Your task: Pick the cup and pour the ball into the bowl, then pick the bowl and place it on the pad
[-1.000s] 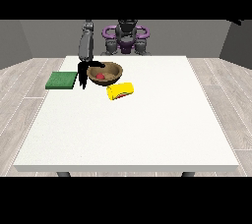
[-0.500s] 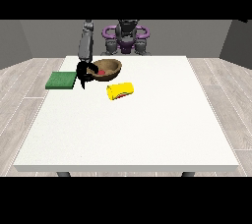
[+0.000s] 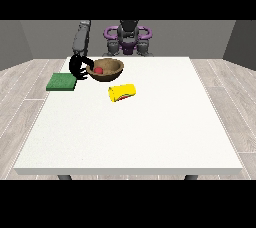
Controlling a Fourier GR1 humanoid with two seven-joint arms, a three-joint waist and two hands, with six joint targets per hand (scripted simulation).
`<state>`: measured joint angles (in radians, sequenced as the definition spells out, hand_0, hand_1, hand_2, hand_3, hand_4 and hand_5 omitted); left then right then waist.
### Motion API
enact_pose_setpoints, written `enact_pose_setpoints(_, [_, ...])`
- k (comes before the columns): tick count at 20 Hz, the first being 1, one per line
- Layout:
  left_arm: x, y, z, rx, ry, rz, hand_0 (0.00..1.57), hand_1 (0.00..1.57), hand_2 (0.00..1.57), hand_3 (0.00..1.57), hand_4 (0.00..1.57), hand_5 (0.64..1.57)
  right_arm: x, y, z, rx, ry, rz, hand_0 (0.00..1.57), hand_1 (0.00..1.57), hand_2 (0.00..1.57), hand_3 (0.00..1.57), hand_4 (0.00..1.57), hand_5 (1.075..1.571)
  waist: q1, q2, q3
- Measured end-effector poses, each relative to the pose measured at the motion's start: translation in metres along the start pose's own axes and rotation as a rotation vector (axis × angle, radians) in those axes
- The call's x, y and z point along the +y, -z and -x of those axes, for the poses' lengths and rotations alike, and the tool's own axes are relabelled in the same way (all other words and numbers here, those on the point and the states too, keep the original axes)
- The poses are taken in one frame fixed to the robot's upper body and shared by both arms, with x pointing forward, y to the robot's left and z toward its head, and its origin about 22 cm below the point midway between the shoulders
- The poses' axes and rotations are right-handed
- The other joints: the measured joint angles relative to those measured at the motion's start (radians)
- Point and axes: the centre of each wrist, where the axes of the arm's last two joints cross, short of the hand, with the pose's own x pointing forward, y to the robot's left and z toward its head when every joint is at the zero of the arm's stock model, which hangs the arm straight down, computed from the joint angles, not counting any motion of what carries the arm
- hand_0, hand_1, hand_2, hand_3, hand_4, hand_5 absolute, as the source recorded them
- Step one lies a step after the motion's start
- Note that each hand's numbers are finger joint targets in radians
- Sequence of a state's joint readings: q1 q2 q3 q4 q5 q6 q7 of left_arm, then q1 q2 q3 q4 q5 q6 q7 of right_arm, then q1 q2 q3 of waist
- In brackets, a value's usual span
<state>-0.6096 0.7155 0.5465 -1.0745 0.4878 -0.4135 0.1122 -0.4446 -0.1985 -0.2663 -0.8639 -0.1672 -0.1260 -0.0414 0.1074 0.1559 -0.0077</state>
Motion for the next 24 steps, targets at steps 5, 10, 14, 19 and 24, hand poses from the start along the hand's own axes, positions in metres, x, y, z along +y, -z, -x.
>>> enact_pose_setpoints(5, [0.026,-0.017,0.012,0.052,0.014,-0.060,0.00,0.00,0.00,0.00,0.70,1.565,-0.016,0.012,-0.043,0.051,-0.079,-0.017,1.57,1.57,1.57,1.57,0.97,1.564,-0.059,-0.047,0.0049])
enact_pose_setpoints(10, [0.041,-0.027,0.015,0.016,0.016,-0.072,0.00,0.00,0.00,0.00,0.69,1.564,-0.051,0.019,-0.076,0.002,-0.153,-0.005,1.57,1.57,1.57,1.57,0.98,1.570,-0.070,-0.005,0.0064])
enact_pose_setpoints(14, [0.048,-0.033,0.017,-0.018,0.037,-0.096,0.00,0.00,0.00,0.00,0.70,1.557,-0.066,0.023,-0.099,-0.047,-0.176,-0.008,1.57,1.57,1.57,1.57,1.00,1.571,-0.088,0.037,0.0073])
enact_pose_setpoints(19, [0.045,-0.027,0.006,-0.111,0.061,-0.095,0.00,0.00,0.00,0.00,0.67,1.556,-0.098,0.028,-0.119,-0.146,-0.133,0.017,1.57,1.57,1.57,0.34,1.00,1.569,-0.075,0.140,0.0081])
enact_pose_setpoints(24, [0.035,-0.019,-0.025,-0.218,0.070,-0.085,0.00,0.00,0.00,0.00,0.69,1.560,-0.146,0.026,-0.123,-0.236,-0.104,0.060,1.57,1.57,1.57,0.00,0.98,1.571,-0.055,0.246,0.0103])
